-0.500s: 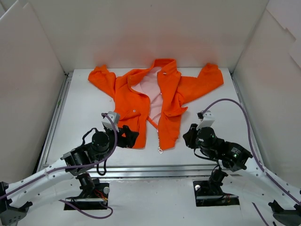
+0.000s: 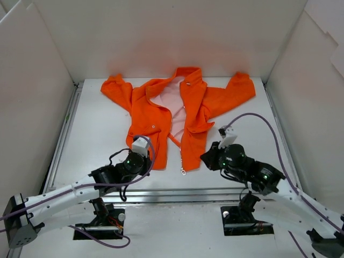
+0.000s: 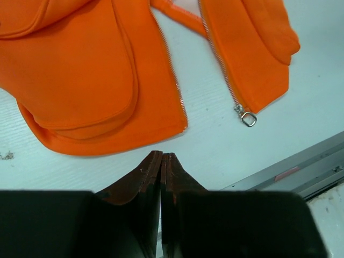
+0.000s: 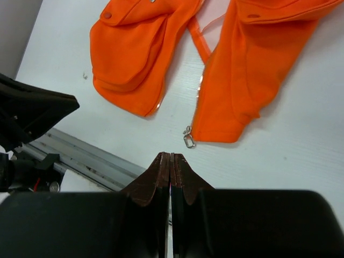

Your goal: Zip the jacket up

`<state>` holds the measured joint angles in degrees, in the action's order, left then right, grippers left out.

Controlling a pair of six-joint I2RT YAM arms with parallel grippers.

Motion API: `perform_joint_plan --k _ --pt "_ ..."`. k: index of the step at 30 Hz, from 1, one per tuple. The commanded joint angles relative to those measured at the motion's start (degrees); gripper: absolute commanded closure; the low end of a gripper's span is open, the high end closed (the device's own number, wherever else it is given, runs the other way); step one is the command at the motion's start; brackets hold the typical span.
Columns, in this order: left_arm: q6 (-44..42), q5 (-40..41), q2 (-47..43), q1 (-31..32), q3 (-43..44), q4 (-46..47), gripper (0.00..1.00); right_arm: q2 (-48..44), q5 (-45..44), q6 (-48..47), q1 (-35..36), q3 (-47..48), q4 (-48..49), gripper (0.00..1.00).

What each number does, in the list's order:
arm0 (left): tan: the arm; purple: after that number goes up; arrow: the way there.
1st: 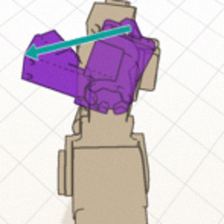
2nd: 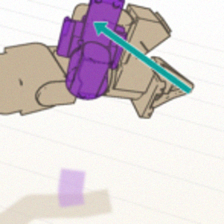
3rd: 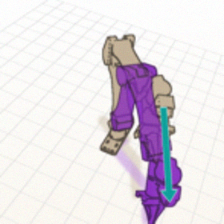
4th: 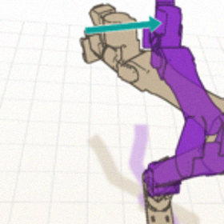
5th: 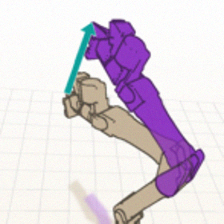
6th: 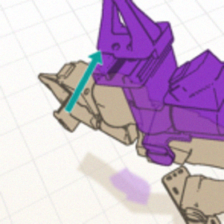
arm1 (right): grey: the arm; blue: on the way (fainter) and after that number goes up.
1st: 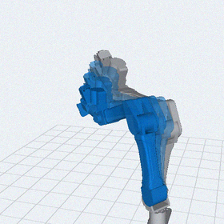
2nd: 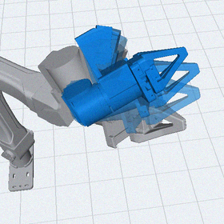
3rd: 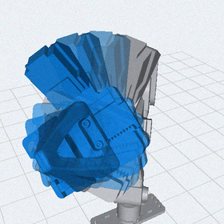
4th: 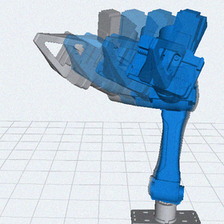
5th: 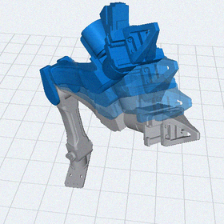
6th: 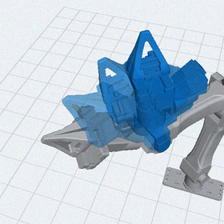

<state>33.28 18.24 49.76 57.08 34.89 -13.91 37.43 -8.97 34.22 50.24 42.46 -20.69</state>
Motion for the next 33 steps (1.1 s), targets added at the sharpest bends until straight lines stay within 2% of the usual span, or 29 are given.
perform_joint_plan --k 1,3,4,6,8,9,12,15,17,18,27,33 --pt "0.99 2.24 0.96 0.49 2.46 0.81 0.93 9.29 6.68 -0.56 0.30 -1.76 11.77 1.00" --pt "1.44 2.85 -0.27 0.49 1.58 1.52 0.89 14.05 7.21 0.15 1.08 -2.55 14.87 1.00" --pt "1.44 2.51 -1.32 0.49 0.88 1.87 0.82 18.51 7.13 0.41 1.18 -2.73 17.67 1.00" --pt "1.00 0.84 -2.12 0.49 0.00 3.27 0.75 23.88 8.53 0.94 1.97 -3.17 23.28 1.00" --pt "1.44 0.31 -2.21 0.49 -1.23 3.71 0.73 27.24 10.10 1.90 2.40 -3.61 27.17 0.99" --pt "1.70 0.48 -2.21 0.49 -1.41 3.63 0.73 31.26 10.55 2.17 2.32 -3.61 30.50 0.89" --pt "2.41 1.18 -1.77 -0.03 -1.58 2.66 0.73 40.74 11.34 2.70 2.76 -1.07 34.29 0.74" --pt "3.11 1.89 -2.82 -0.04 -2.99 3.63 0.73 48.84 9.42 3.57 3.11 1.13 37.63 0.66" --pt "3.46 1.19 -3.96 -0.04 -3.87 4.07 0.74 51.85 7.58 3.40 2.94 2.88 38.52 0.65" --pt "3.55 0.84 -4.40 -0.04 -4.13 4.16 0.75 54.30 7.13 3.40 3.11 3.33 40.18 0.59" --pt "3.37 0.92 -9.41 -1.09 -5.98 2.75 0.74 63.98 2.56 0.32 2.94 4.39 48.72 0.58" --pt "3.02 0.30 -8.01 -2.14 -5.63 2.57 0.68 66.54 2.38 1.47 2.50 2.81 54.51 0.60"
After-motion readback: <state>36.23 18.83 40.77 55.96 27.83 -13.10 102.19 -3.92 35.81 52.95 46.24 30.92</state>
